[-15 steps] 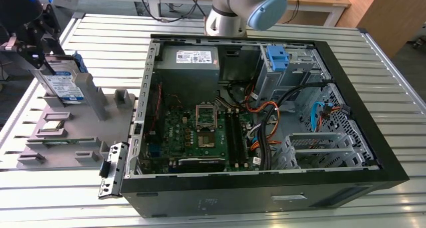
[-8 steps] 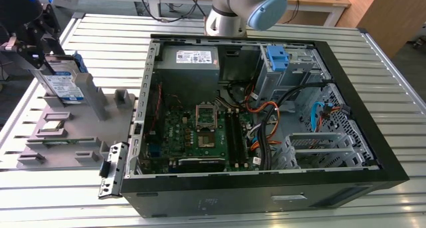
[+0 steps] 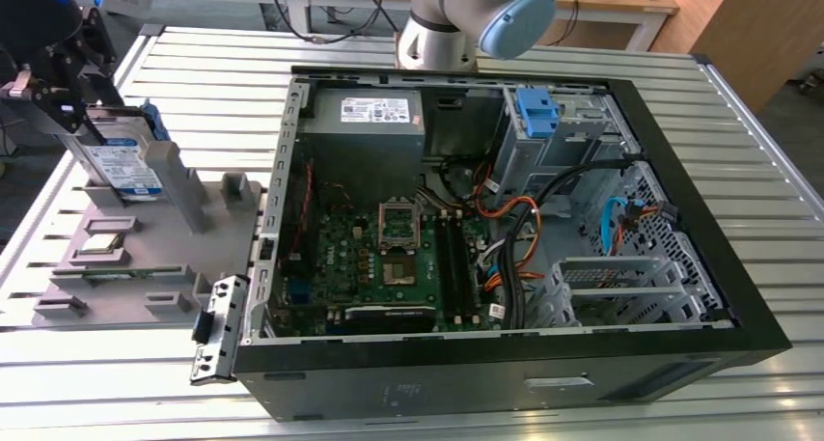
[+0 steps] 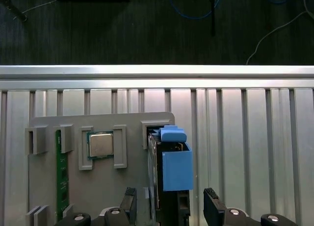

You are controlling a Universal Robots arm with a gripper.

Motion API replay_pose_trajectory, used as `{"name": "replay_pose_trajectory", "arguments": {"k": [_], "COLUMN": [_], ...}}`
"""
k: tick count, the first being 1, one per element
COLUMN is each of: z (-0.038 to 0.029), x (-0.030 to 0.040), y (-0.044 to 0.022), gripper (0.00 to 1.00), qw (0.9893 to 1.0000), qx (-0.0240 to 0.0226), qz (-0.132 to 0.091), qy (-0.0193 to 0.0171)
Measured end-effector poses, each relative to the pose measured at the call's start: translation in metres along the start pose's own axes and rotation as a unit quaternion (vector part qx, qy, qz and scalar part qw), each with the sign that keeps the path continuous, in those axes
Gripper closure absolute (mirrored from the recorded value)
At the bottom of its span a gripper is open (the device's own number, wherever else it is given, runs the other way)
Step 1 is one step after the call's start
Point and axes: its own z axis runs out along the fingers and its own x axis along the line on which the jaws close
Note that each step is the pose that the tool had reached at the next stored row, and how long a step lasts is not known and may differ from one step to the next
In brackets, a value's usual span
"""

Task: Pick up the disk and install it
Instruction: 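Pick up the disk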

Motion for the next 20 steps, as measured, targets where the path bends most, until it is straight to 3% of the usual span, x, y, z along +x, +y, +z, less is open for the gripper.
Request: {"name": "replay_pose_trajectory", "arguments": {"k": [15, 20], "z": [-0.0022, -0.0018], "x": [-0.0002, -0.0002], "y": [-0.0009, -0.0013], "gripper": [0.35, 0.35], "qw": [1.0, 1.0], "qx": [-0.0003, 0.0003], "qz": [0.0, 0.009], "qy": [-0.0012, -0.0014]}}
